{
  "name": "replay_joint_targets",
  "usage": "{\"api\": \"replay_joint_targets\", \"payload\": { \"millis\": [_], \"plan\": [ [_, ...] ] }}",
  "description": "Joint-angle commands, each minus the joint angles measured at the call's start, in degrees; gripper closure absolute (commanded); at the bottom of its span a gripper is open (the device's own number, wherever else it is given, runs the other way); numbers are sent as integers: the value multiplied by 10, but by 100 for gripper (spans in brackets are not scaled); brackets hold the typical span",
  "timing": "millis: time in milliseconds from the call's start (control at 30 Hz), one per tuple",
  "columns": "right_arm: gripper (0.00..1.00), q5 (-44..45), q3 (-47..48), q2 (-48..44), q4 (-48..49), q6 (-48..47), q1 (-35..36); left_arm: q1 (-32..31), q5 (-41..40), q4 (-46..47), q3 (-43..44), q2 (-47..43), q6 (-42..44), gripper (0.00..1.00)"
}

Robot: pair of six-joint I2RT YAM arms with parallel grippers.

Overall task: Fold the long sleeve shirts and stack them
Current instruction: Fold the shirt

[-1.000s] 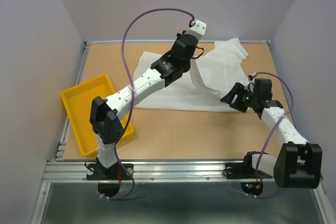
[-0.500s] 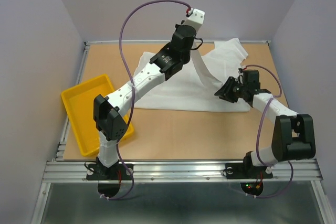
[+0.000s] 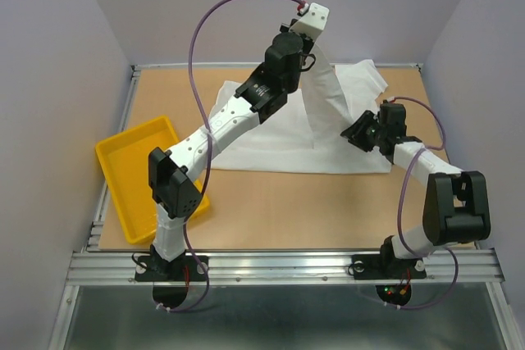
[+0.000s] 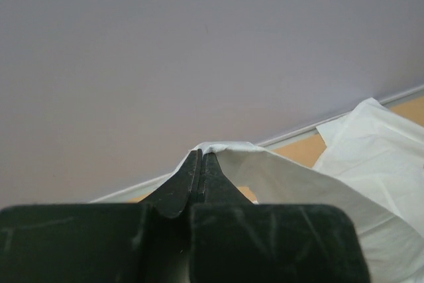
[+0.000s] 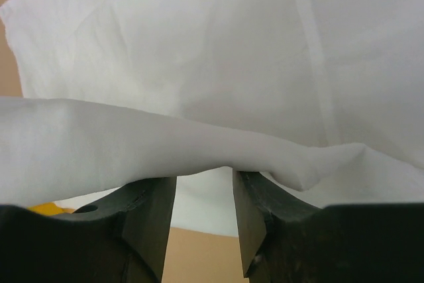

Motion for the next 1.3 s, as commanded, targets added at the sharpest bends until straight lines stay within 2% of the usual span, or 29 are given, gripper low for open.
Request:
{"api": "replay_joint_targets", "payload": {
  "millis": [0,133,200,333,800,1100,1267],
  "plan": [
    [55,-51,7,-34,60,-25,0,-1,-4,40,29,9,29,100],
    [49,16,-12,-109,35,-68,-6,-1,17,30,-31,-7,16,100],
    [45,50,-14,-130,-10,-87,-15,0,19,28,-64,-18,7,100],
    [39,94,-15,-121,-37,-97,-38,0,21,22,-99,-28,-8,100],
    [39,164,-66,-42,-53,-72,-49,0,-7,14,-116,-27,-8,100],
    [42,119,-40,-54,-53,-96,-49,-1,-9,15,-151,-45,-23,100],
    [46,131,-11,-28,-53,-124,-49,0,-10,14,-187,-57,-37,100]
  ]
}}
